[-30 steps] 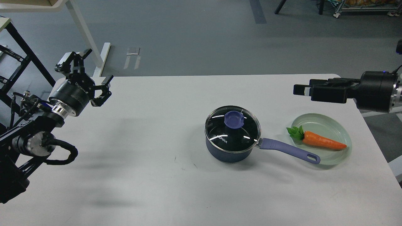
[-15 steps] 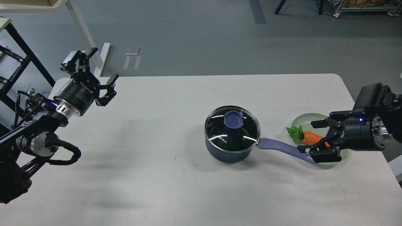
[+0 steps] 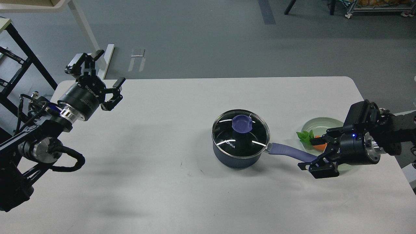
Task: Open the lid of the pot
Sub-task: 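Grasp the purple pan handle with the right gripper to steady the pan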
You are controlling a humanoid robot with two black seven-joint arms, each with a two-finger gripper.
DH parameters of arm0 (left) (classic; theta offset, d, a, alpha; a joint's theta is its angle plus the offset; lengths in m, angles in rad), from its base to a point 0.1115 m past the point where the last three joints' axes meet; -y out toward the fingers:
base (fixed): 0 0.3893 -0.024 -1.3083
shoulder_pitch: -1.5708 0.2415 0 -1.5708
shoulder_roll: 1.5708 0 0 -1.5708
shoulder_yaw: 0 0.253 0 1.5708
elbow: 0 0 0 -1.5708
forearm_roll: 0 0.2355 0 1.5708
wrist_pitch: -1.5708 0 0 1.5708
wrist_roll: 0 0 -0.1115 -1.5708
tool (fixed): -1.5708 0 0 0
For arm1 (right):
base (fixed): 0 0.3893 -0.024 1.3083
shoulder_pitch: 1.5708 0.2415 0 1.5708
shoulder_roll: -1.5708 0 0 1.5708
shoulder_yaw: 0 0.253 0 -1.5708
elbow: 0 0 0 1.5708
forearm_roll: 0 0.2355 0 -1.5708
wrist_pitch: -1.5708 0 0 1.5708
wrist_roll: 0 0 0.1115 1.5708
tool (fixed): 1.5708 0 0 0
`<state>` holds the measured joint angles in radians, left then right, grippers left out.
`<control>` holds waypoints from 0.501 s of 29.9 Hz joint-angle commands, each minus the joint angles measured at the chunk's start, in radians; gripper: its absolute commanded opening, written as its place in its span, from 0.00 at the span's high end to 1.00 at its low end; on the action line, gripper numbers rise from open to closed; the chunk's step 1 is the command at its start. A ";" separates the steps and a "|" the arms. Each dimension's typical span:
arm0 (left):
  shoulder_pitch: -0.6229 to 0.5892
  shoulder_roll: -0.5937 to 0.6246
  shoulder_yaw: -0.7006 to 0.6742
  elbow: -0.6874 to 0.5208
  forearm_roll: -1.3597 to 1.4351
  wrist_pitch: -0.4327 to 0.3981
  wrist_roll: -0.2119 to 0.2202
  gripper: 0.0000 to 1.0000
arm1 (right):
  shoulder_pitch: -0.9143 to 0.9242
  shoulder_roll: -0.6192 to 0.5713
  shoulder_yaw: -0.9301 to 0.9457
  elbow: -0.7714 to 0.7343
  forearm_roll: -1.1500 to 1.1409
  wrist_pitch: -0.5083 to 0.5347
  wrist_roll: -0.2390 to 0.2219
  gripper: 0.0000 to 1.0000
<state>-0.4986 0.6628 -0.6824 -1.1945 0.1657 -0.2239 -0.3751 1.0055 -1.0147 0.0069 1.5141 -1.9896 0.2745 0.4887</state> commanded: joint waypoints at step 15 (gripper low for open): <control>0.003 0.000 0.000 -0.010 0.000 0.000 -0.001 0.01 | -0.004 0.019 -0.030 -0.034 -0.002 -0.003 0.000 0.41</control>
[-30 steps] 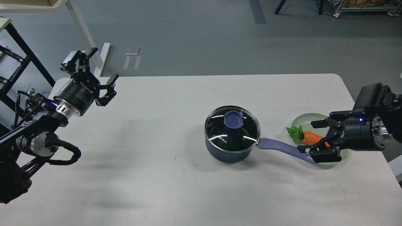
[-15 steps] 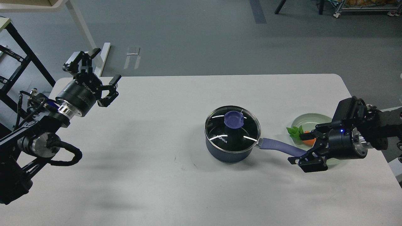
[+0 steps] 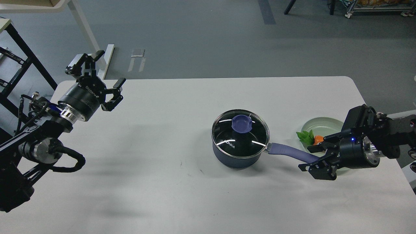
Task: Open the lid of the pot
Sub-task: 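Grasp the purple pan handle with the right gripper to steady the pan, then reach the left gripper over the pan toward the purple lid knob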
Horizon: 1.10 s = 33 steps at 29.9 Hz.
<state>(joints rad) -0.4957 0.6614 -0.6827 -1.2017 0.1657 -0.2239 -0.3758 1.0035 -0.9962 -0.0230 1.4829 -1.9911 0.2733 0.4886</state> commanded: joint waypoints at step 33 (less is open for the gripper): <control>-0.532 -0.065 0.322 -0.133 1.417 0.004 -0.113 0.01 | -0.003 0.002 0.002 -0.010 0.003 -0.016 0.000 0.69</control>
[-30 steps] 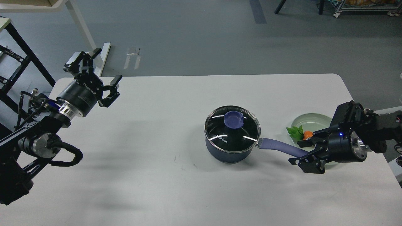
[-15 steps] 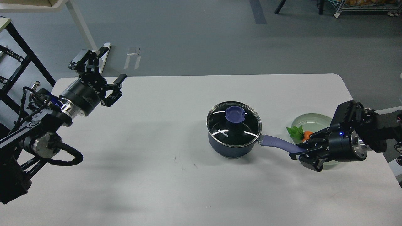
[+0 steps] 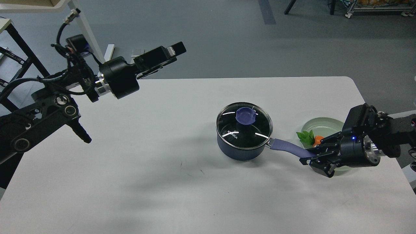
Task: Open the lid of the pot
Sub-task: 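Reach the left gripper over the pan toward the purple lid knob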
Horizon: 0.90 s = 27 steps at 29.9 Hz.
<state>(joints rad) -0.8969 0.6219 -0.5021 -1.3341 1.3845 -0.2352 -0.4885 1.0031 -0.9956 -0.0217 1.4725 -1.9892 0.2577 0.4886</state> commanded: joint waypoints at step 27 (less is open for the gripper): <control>-0.364 -0.537 0.530 0.466 0.637 0.208 0.000 0.01 | -0.007 -0.005 -0.001 0.000 0.006 0.000 0.000 0.69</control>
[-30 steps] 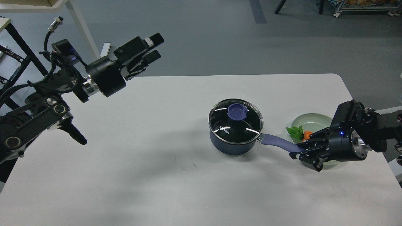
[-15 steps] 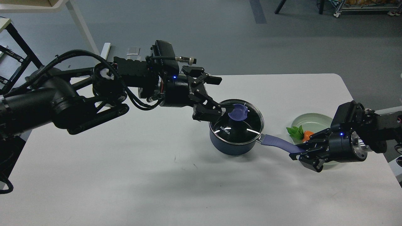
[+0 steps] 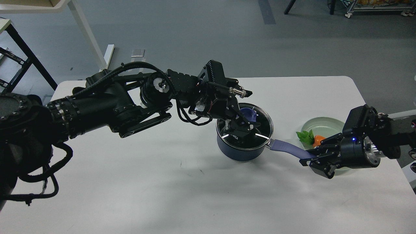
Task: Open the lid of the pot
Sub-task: 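Reach the left gripper over the pan toward the purple lid knob, then close the left gripper on the purple knob of the glass lid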
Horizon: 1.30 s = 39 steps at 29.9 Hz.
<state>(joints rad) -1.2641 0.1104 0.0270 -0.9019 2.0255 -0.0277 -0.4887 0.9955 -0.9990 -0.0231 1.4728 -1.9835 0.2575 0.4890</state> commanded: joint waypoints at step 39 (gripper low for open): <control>0.095 -0.110 0.014 0.212 -0.145 0.011 0.000 0.01 | -0.009 -0.003 -0.005 0.000 0.002 -0.001 0.000 0.68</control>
<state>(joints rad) -1.1700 0.0000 0.0414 -0.6925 1.8818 -0.0229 -0.4886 0.9878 -1.0016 -0.0287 1.4725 -1.9818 0.2561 0.4888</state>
